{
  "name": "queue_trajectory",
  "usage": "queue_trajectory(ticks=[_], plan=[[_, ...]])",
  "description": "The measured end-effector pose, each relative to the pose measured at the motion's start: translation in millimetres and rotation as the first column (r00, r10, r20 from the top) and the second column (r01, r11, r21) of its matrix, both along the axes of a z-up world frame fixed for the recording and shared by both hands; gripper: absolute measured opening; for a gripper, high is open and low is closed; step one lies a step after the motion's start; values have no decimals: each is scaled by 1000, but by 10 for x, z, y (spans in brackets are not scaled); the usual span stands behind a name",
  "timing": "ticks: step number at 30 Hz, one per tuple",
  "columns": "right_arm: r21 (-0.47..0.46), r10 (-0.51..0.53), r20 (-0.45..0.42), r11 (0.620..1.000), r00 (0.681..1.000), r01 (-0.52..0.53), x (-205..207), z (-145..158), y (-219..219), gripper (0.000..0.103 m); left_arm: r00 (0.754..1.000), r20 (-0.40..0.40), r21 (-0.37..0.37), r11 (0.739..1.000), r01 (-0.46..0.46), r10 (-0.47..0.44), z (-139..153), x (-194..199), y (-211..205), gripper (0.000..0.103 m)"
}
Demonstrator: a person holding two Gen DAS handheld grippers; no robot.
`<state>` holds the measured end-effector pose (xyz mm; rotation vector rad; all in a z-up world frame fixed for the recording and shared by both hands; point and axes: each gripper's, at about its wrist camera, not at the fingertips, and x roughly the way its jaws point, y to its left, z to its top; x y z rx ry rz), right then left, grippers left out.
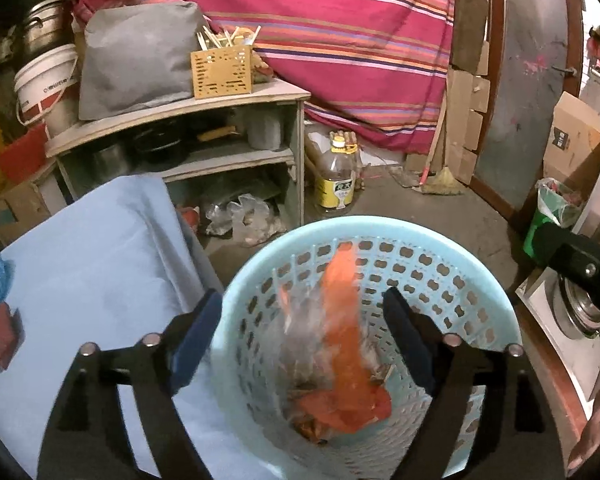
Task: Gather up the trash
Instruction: 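Open the left gripper to drop the clear plastic bag into the basket, then move both grippers back to the table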
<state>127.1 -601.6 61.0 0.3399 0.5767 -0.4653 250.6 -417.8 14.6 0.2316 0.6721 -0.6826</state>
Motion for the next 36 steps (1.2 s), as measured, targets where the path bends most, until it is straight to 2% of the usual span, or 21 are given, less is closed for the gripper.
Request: queue_trajectory(ticks=[8,11,13,18,22,24,27,29,32,36], plan=[[-5,8,2,1000,1000,-8,92,29,113,99,999,-17,10,1000,-29,29,-12,0,336,82],[-13,20,-6,1000,1000,-20,174,25,202,99,996,-6,-3,996,-84,84,13,32,705,83],[-18,30,-17,999,999,-30,242,8,274,99,992,-1,-3,992,-123,123,39,62,938,90],[-24,72,-31,997,997,-72,446,-17,564,99,976,26,15,976,-218,218,78,140,1701,90],[-49,116,-43,992,992,-118,630,-34,877,99,948,52,25,949,-315,313,97,263,2367,91],[-62,150,-51,986,987,-154,759,-54,1086,99,927,55,22,928,-372,370,108,360,2701,96],[-78,189,-62,978,980,-193,905,-86,1359,99,886,82,9,888,-459,457,122,469,3176,96],[-88,220,-76,970,973,-226,1035,-119,1567,99,867,88,-4,870,-493,491,136,531,3416,96],[-106,250,-101,960,963,-260,1185,-159,1808,99,847,64,-24,849,-528,528,129,642,3744,99],[-132,290,-139,942,947,-308,1400,-253,2129,99,830,-1,7,830,-557,557,-42,843,4062,99]])
